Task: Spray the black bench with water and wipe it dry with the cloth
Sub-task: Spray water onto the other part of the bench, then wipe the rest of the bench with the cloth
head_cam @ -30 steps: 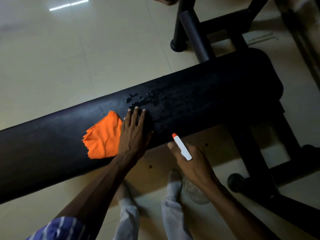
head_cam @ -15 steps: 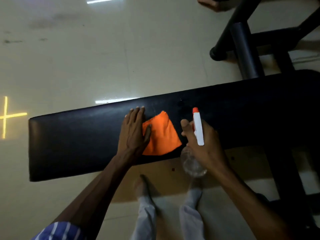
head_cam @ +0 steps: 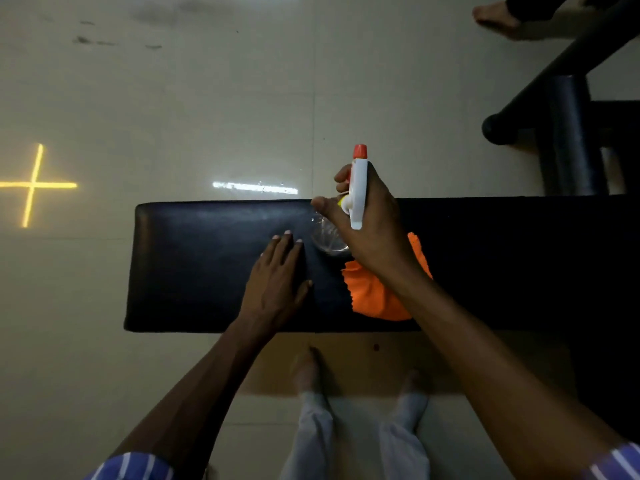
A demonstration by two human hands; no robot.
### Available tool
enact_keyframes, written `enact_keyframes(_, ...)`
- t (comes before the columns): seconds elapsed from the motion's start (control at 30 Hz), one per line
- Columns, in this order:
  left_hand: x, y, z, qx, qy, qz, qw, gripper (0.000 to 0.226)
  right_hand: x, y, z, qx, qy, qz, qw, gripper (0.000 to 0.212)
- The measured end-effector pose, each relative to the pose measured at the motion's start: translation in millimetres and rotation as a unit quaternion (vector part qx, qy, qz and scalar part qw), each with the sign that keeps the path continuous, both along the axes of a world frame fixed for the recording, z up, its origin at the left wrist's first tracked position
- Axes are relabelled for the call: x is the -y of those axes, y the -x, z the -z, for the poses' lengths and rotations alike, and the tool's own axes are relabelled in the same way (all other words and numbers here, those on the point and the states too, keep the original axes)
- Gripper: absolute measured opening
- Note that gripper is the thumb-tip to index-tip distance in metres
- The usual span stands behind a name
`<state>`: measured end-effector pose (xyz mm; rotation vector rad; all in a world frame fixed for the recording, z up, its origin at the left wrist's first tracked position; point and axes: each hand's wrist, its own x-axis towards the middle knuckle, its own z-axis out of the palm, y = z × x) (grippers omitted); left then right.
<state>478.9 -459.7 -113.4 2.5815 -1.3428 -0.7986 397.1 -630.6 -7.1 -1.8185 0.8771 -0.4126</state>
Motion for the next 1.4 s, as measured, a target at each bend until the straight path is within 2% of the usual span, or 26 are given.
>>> enact_keyframes(0.23,-3,0,-3,-0.016,0.009,-0.011,1.0,0.081,-6,-21,17,-0.059,0.017,-0.024,0.998,0.061)
enact_keyframes(0.33,-2,2,-4,-0.024,0.016,-0.02,0.999,0.077,-1,-10,18,-0.085,0.004,-0.037,0.996,0.083)
enact_keyframes(0.43,-2,5,-7,-0.028,0.031,-0.028,0.999,0.069,11,21,21,-0.129,-0.018,-0.055,0.99,0.093)
enact_keyframes(0.6,-5,23,-11,-0.027,0.065,-0.034,0.997,0.036,34,100,41,-0.282,0.014,0.021,0.959,0.059)
enact_keyframes(0.7,-3,39,-10,-0.024,0.08,-0.027,0.996,0.026,36,135,58,-0.345,-0.014,0.057,0.937,0.057)
enact_keyframes(0.87,5,57,-10,-0.028,0.082,-0.03,0.996,0.028,32,144,76,-0.317,-0.047,0.085,0.944,0.061)
enact_keyframes(1.07,19,69,-14,-0.034,0.127,-0.039,0.991,0.025,35,145,78,-0.28,-0.077,0.082,0.953,0.02)
enact_keyframes(1.23,38,84,-19,-0.037,0.142,-0.026,0.989,0.032,60,172,37,-0.193,-0.031,0.112,0.974,0.012)
enact_keyframes(1.4,70,105,-27,-0.044,0.162,-0.03,0.985,0.032,111,184,-15,-0.179,0.134,0.088,0.971,0.018)
